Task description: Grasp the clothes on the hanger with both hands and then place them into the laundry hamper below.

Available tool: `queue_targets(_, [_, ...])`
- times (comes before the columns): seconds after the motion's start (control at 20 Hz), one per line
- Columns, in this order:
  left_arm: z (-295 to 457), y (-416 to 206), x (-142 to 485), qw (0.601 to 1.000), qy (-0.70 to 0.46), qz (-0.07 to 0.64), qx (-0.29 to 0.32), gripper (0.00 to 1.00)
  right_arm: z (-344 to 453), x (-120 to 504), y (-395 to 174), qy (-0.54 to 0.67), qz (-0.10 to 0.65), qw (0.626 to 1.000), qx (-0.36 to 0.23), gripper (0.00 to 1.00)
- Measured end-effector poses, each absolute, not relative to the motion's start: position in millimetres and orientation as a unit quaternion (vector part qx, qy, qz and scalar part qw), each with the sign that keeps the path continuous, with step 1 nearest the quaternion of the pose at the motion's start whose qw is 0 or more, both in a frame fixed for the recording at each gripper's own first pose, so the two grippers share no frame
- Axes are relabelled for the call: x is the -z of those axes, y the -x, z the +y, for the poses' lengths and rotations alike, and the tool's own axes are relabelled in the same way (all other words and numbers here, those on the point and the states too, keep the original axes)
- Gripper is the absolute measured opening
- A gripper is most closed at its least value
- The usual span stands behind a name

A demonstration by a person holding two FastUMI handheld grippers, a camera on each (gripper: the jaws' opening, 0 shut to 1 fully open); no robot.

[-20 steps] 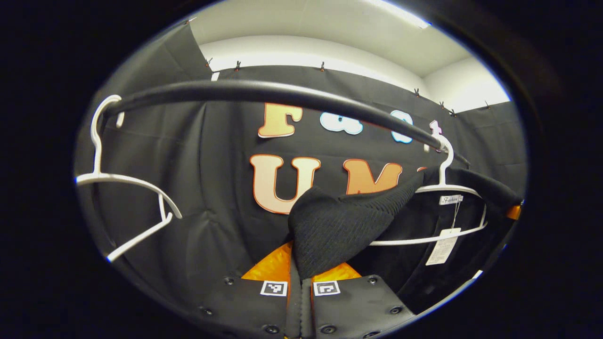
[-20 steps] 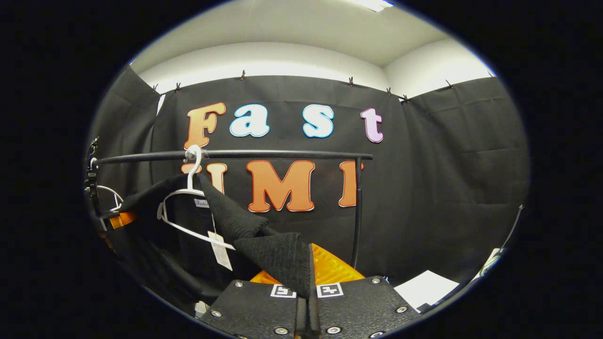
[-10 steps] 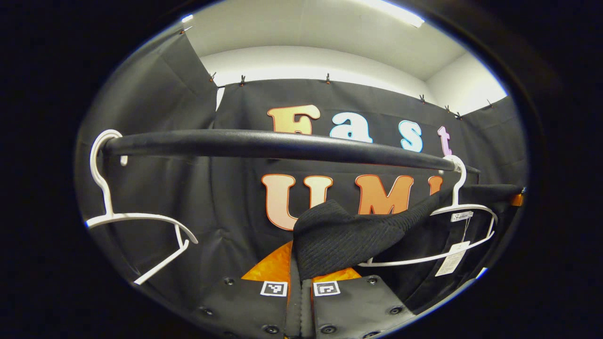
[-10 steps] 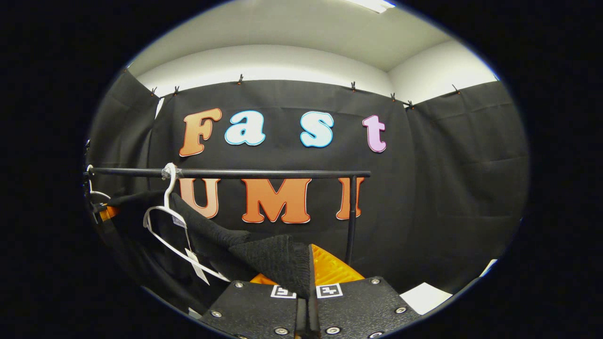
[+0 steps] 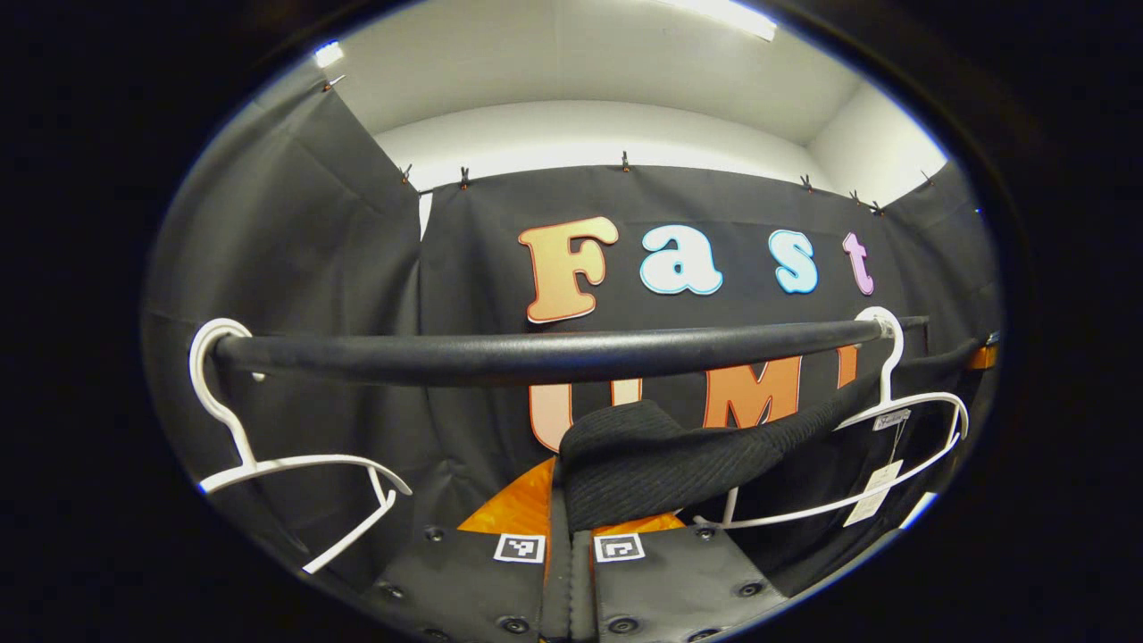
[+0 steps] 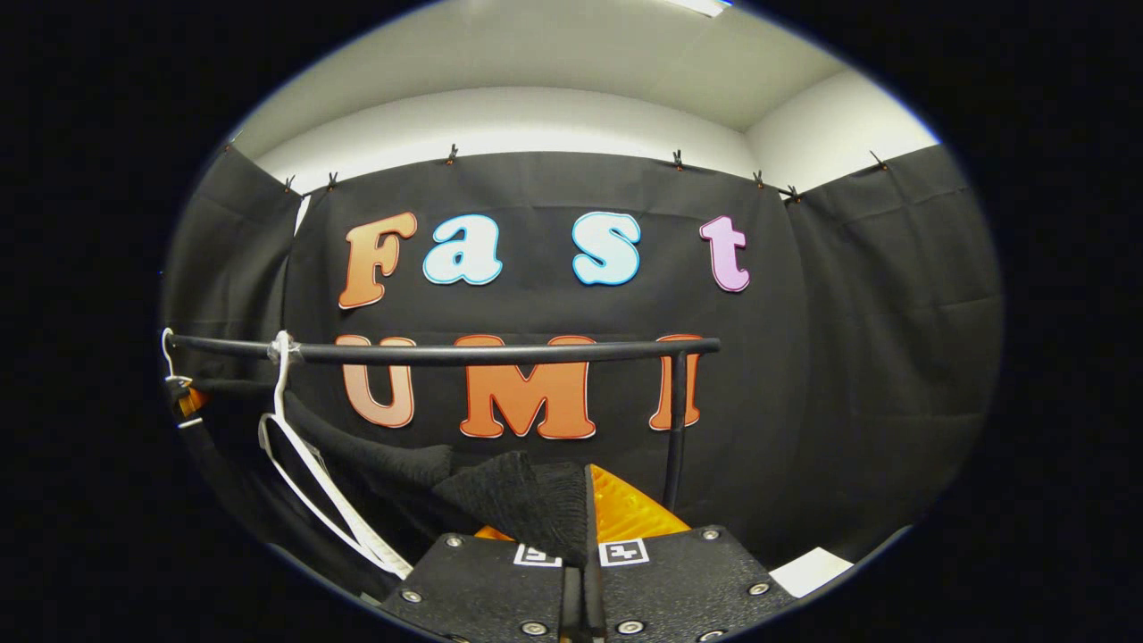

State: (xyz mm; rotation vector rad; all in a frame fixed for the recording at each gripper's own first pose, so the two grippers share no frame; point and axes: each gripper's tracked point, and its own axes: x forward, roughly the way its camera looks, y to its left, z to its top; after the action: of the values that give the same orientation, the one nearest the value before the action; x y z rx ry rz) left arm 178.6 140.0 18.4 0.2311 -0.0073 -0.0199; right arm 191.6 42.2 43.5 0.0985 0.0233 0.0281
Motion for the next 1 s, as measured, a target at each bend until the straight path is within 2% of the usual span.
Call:
queue_targets(0.65, [170.4,-168.7,31.5,0.99,-0.115,0.037,-0.069,0.06,75.7,16.4,-255.0,-0.049,0.049,0.989,-0.133,0.08])
queue_targets(1.0, [179.8,-168.3,78.9,0.988,-0.097,0.076,-0.091,0.06,92.3,67.1,-284.1,-0.111,0.085,0.971,-0.195,0.08])
